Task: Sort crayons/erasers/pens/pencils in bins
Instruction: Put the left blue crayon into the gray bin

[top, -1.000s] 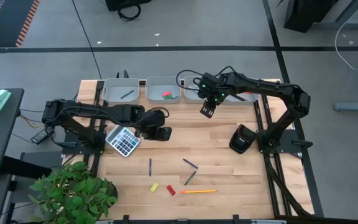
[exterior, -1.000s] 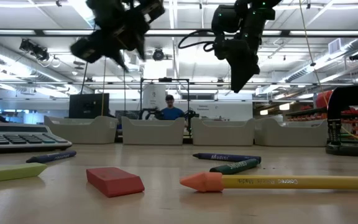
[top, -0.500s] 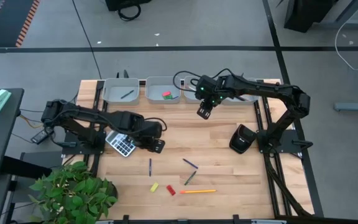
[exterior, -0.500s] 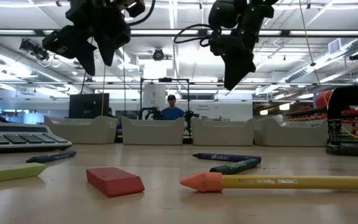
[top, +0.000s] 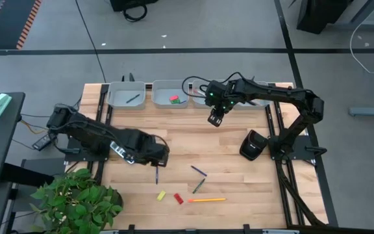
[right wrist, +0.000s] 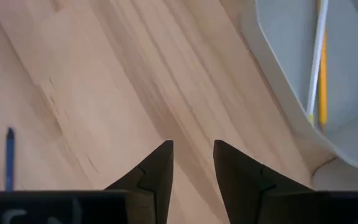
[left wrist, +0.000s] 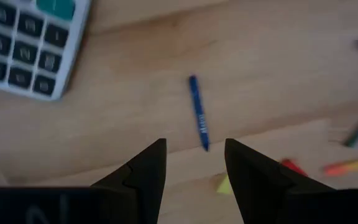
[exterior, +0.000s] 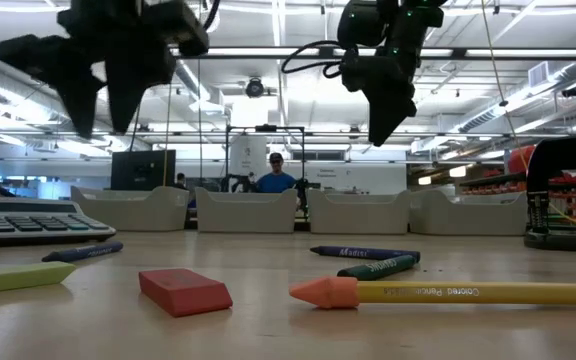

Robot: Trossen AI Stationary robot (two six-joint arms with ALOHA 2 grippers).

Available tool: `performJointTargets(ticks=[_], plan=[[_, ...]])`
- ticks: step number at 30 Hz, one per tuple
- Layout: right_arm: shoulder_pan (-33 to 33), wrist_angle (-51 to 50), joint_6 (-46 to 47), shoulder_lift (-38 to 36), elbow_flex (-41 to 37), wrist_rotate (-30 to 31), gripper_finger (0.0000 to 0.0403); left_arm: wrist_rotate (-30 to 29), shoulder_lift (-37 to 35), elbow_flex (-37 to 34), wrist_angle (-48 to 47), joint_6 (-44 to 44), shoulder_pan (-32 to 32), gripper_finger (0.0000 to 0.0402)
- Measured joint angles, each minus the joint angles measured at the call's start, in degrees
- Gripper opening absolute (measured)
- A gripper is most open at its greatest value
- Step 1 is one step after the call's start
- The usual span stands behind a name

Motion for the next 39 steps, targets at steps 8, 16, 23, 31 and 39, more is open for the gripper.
performJointTargets(ticks=[8, 16, 23, 31, 39], plan=[[0.00, -2.66, -6.72, 0.00, 0.00, -2.00, 0.0124, 4.72, 8.37, -0.02, 7.39, -5.97, -0.62, 0.0172], [0.96, -5.22, -8.93, 0.00, 0.00, -4.31, 0.0124, 8.86, 14.02, -0.02, 6.38, -8.16, -0.91, 0.0172], [2.21, -6.21, -12.33, 0.00, 0.00, -4.34, 0.0124, 6.68, 15.53, 0.00, 9.46, -12.09, -0.80, 0.0172], [1.56, -3.19, -12.54, 0.04, 0.00, -4.06, 0.0124, 6.55, 18.67, 0.00, 9.13, -12.38, -1.33, 0.0172], [1.20, -3.15, -12.73, 0.04, 0.00, -3.89, 0.0124, 5.95, 20.38, 0.17, 10.48, -13.85, -1.26, 0.0172]])
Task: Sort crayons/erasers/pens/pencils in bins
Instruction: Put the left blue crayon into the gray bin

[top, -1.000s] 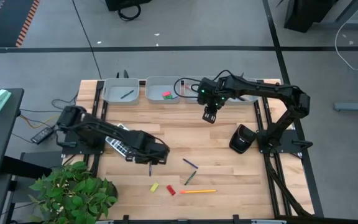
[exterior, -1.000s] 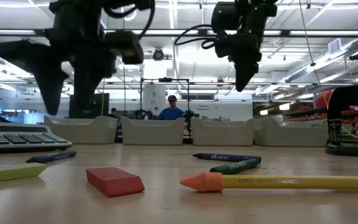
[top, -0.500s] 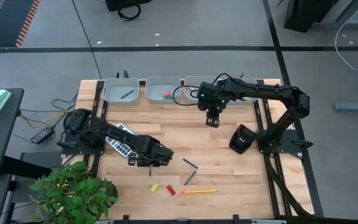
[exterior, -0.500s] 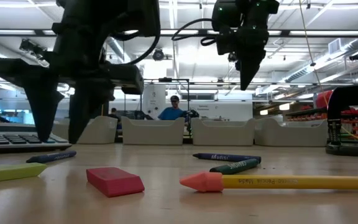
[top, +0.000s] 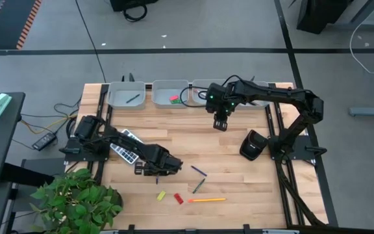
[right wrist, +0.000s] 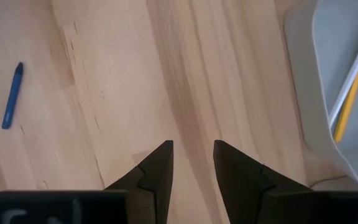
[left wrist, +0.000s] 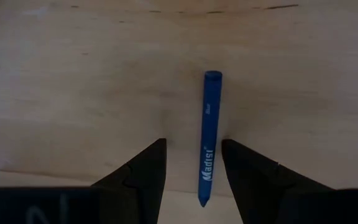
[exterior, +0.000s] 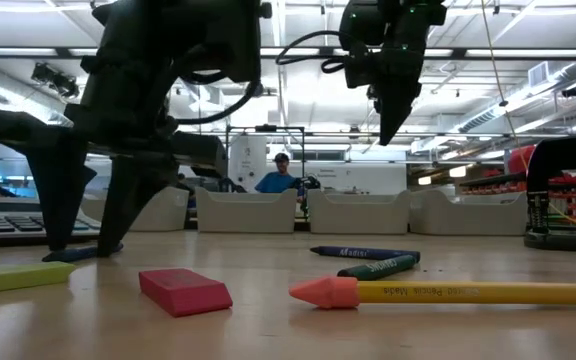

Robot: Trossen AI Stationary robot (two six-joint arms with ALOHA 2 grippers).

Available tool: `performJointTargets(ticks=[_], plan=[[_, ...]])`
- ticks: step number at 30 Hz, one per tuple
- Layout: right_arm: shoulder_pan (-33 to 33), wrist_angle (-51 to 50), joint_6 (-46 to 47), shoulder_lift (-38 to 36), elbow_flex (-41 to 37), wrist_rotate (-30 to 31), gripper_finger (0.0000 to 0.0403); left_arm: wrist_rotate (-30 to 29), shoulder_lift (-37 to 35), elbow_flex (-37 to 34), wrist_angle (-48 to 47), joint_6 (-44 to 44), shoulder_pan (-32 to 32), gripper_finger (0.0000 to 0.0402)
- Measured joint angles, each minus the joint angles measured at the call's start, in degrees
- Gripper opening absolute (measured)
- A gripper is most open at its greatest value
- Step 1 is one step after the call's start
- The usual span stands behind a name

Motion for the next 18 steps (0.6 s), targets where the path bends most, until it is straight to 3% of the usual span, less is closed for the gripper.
performJointTargets(ticks=[18], plan=[[0.02, 2.63, -0.21, 0.00, 0.00, 0.01, 0.0124, -0.45, 0.28, 0.68, 0.15, 2.17, 0.68, 0.0164]])
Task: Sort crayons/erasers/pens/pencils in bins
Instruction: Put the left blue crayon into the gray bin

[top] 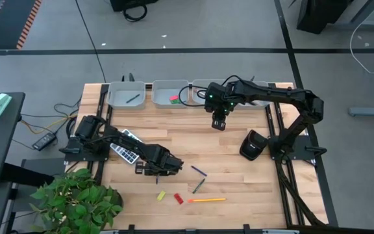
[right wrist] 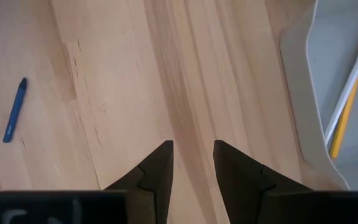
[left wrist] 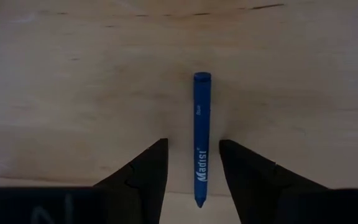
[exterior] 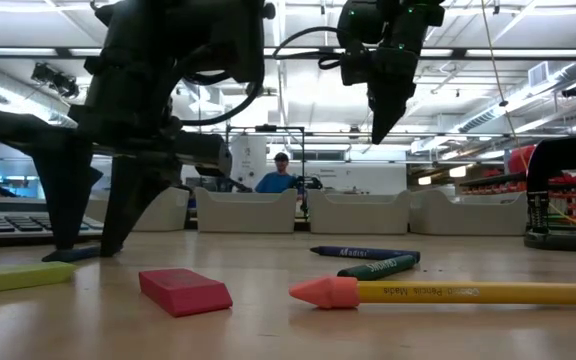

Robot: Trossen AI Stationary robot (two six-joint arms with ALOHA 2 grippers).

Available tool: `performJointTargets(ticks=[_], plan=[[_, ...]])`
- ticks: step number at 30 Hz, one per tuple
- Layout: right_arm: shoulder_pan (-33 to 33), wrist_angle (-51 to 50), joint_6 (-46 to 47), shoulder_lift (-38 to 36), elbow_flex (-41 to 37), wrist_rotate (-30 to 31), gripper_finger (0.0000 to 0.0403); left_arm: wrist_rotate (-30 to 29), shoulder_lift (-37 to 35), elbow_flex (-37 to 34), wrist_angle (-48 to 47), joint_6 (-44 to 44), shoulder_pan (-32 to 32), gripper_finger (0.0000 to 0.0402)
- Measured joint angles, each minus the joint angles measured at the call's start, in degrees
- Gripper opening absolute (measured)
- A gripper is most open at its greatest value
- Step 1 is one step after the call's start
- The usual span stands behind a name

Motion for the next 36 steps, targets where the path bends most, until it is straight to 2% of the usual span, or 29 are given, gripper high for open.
performJointTargets(ticks=[15, 19, 24, 27, 30, 36], plan=[[-0.02, 0.00, 0.00, 0.00, 0.00, 0.00, 0.0124, -0.31, 0.04, 0.07, 1.83, 0.48, 0.07, 0.0040], [0.00, -0.02, 0.00, 0.00, 0.00, -0.01, 0.0124, -0.26, 0.02, 0.07, 1.84, 0.48, 0.07, 0.0035], [-0.26, -0.27, 0.05, 0.00, 0.16, -0.01, 0.0124, -0.23, 0.04, 0.07, 1.95, 0.50, 0.07, 0.0059], [-0.93, -1.84, 1.32, -0.21, 4.02, 0.00, 0.0124, -0.12, 0.04, 0.04, 1.95, 0.50, 0.07, 0.0065], [-1.87, -1.80, 1.89, -1.62, 11.66, 0.42, 0.0124, 0.06, 0.04, 0.04, 1.97, 0.48, 0.07, 0.0058], [-3.62, 8.60, -0.84, -3.60, 24.46, 9.71, 0.0124, 0.28, 0.04, 0.04, 1.95, 0.52, 0.17, 0.0040]])
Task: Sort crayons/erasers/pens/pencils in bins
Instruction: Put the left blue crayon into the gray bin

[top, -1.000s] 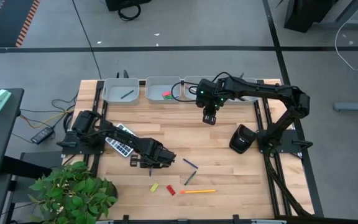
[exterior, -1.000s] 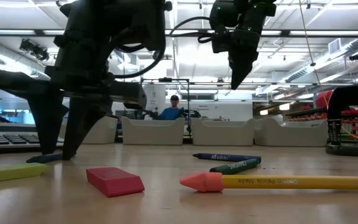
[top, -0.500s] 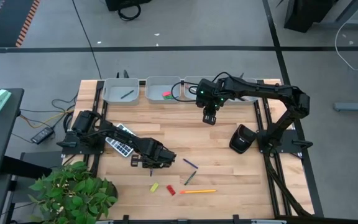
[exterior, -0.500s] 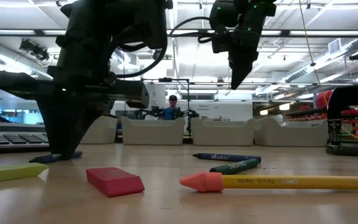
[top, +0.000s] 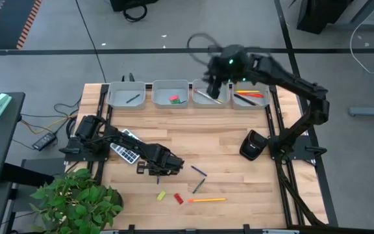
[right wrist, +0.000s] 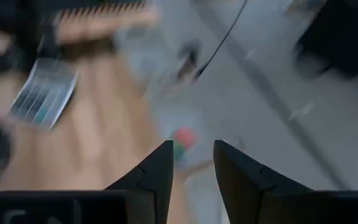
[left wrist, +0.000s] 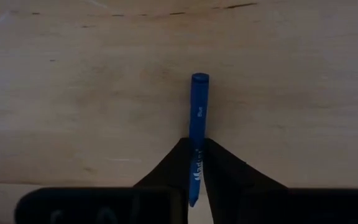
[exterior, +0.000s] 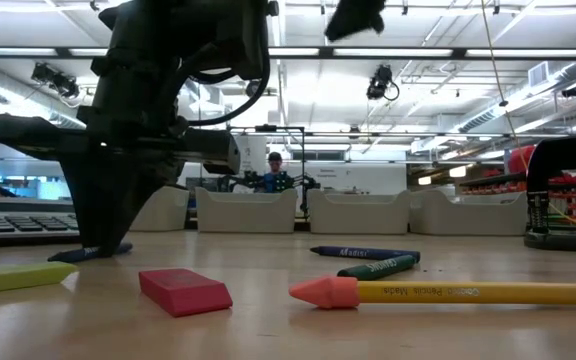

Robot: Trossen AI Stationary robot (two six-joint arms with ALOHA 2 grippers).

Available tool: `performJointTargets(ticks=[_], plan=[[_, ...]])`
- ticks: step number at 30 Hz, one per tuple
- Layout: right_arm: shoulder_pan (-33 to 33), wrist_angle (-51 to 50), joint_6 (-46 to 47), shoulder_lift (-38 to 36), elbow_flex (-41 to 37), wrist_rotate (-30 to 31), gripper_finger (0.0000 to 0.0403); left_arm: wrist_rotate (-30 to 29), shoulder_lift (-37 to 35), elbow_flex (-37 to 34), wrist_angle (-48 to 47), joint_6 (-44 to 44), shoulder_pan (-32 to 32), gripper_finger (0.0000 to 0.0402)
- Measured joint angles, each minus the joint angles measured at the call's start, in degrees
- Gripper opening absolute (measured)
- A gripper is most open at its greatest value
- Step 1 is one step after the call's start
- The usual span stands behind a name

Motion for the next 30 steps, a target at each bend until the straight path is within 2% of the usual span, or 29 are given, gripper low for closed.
performJointTargets(ticks=[3, 8, 13, 25, 30], plan=[[-1.76, -0.01, -1.71, 0.06, 2.94, 0.82, 0.0124, 0.14, 0.00, 0.00, 0.00, 0.00, 0.00, 0.0046], [-4.03, -3.84, -1.98, 0.30, 1.66, 0.24, 0.0124, 1.83, 0.04, -0.02, 0.07, 0.06, 0.06, 0.0063], [-4.91, -7.97, -1.59, 0.67, -1.68, -1.59, 0.0124, 2.72, 0.04, -0.04, 0.06, 2.88, 0.05, 0.0059], [-4.86, -9.20, 2.59, 0.67, -12.65, -5.49, 0.0124, 3.56, 0.04, -0.04, 0.09, 3.47, 0.07, 0.0062], [-4.88, -14.00, 3.81, 0.67, -12.92, -8.11, 0.0124, 4.29, -0.90, -0.10, 1.06, 6.10, 0.32, 0.0048]])
